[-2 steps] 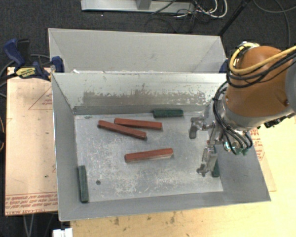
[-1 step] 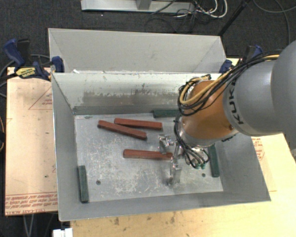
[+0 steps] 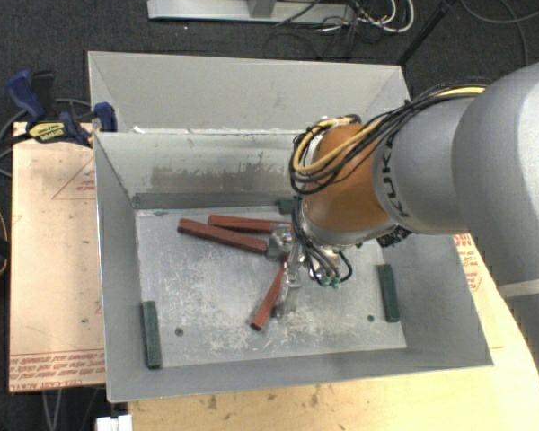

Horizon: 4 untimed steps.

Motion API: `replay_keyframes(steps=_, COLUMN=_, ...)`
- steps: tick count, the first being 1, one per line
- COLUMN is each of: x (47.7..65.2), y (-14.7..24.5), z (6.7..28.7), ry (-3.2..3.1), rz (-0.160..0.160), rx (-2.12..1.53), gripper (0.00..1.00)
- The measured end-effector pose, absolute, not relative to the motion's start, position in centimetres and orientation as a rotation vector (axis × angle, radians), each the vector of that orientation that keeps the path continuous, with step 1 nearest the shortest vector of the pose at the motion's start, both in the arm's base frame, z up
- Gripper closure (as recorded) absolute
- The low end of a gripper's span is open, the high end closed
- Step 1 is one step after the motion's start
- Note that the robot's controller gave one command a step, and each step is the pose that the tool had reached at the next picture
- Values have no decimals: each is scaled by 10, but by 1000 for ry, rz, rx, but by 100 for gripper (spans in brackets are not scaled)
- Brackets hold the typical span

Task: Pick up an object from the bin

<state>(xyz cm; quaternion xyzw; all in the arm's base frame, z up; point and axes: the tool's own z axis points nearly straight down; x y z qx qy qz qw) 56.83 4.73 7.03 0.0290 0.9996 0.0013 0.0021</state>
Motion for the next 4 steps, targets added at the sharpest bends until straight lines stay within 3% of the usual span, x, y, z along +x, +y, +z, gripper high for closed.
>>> replay_keyframes(steps=1, x=516, y=61, z=70, ry=3102, rz=3, rx=-507, gripper=0)
replay_keyframes(steps=2, x=551, y=7, z=70, ry=3074, rz=-3, rx=-623, gripper=0)
replay_keyframes(steps=3, x=550, y=11, z=70, ry=3075, rz=2, rx=-629, gripper=100)
replay_keyframes(steps=4, x=555, y=31, z=70, ry=2887, rz=1, rx=-1229, gripper=100)
